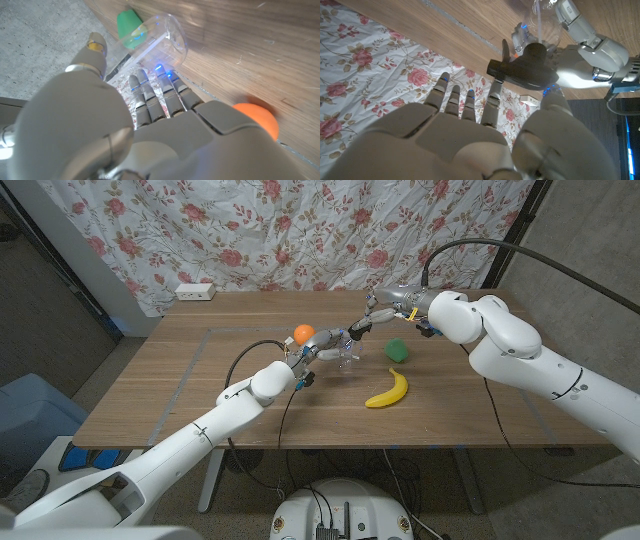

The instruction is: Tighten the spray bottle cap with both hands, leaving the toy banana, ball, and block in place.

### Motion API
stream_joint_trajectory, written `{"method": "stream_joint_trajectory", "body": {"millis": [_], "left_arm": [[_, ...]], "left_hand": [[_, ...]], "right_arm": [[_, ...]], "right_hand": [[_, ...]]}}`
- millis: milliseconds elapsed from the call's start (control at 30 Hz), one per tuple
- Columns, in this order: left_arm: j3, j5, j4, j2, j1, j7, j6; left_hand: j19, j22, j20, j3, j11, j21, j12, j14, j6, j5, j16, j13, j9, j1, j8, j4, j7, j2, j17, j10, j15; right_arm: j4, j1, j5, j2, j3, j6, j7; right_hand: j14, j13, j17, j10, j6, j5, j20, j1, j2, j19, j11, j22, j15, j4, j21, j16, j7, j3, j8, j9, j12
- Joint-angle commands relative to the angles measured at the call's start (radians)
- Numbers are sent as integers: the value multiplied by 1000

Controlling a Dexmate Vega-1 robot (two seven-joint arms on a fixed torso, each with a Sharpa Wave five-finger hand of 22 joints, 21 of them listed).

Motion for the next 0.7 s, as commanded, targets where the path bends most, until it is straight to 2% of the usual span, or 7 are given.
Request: {"method": "stream_joint_trajectory", "body": {"millis": [33, 700], "left_arm": [[2, 0, 8, -4, -2, -3, -4], [4, 1, 10, -8, -1, 2, -5]], "left_hand": [[10, 4, -68, 2, 0, -1, 5, 9, 48, 5, -7, 4, 0, 13, 12, 8, 22, 111, 3, 13, -133], [10, 4, -65, 8, 2, -1, 3, 11, 52, 6, -13, 7, -4, 5, 20, 9, 27, 122, 1, 15, -131]], "right_arm": [[6, -5, -15, 11, -1, -13, -10], [10, -13, -8, 19, 2, -24, -32]], "right_hand": [[8, -1, 4, 19, 29, 4, -3, -4, 6, 12, -4, 4, 0, -4, 8, 8, -3, 1, 13, 2, 8], [55, -2, 7, 93, 138, 0, -12, -30, 31, 48, -18, 4, -23, 6, 11, 25, -4, 1, 52, -4, 16]]}}
